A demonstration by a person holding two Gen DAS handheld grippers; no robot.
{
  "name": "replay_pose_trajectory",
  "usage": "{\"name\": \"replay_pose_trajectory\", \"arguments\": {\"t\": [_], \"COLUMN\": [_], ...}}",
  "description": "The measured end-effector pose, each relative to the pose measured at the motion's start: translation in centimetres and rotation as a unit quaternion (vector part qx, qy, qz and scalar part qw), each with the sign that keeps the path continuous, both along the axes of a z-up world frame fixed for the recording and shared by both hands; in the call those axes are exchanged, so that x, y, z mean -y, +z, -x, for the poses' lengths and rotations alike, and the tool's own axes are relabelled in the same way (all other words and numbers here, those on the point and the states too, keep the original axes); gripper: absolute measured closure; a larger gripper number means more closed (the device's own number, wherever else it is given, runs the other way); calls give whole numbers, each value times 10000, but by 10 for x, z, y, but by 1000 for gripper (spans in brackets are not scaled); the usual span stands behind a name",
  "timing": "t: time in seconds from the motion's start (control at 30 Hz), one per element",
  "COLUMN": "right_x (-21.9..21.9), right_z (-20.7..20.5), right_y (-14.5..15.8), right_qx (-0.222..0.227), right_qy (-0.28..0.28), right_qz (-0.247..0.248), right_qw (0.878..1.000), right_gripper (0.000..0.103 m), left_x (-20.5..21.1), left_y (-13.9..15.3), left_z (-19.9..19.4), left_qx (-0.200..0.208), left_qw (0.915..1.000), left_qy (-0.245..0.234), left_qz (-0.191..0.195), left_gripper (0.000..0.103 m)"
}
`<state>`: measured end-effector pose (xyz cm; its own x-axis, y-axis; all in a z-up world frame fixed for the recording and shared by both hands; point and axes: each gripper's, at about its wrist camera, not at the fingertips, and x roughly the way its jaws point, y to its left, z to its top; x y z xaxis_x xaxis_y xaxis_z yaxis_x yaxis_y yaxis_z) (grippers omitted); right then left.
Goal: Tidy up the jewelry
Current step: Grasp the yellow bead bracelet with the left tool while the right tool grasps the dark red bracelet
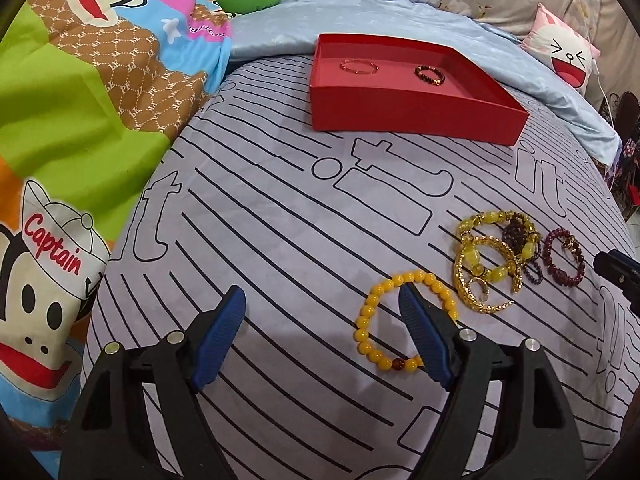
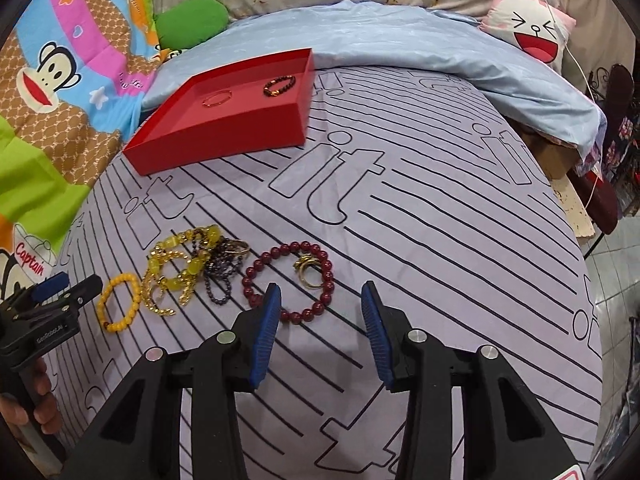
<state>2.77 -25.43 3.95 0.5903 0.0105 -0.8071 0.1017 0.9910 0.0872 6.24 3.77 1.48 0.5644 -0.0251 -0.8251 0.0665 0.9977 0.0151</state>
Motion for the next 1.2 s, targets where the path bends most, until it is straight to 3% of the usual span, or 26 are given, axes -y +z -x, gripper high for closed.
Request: {"name": "replay_pose_trajectory", "arguments": {"t": [0.33,0.53,0.7,0.8,0.97,1.2], "right_x": [1,-8,-12,-14,-16,-22], "right_z": [-12,-16,-17,-17,-13,-7], "right_y": [-18,-24,-25,-24,-14,15], "right_qx": [-223,-221,-220,-228,-109,191], "right_qy": [37,171,287,311,343,457], "right_qz": [17,169,182,135,-2,-102], "right_qw": [9997,9995,9992,9992,9994,9987], "right_gripper": [83,87,95,95,96,96], "left_x": [3,4,8,12,14,12], "left_y": [-16,-16,-15,-14,-11,1], "left_z": [-6,-6,-5,-3,-2,3], "left_qx": [-219,-188,-192,-174,-201,-119], "left_qw": [9997,9997,9994,9991,9985,9978], "left_qy": [-90,-147,-266,-373,-476,-531], "left_qz": [63,69,93,96,182,384], "left_gripper": [41,44,50,59,95,96]}}
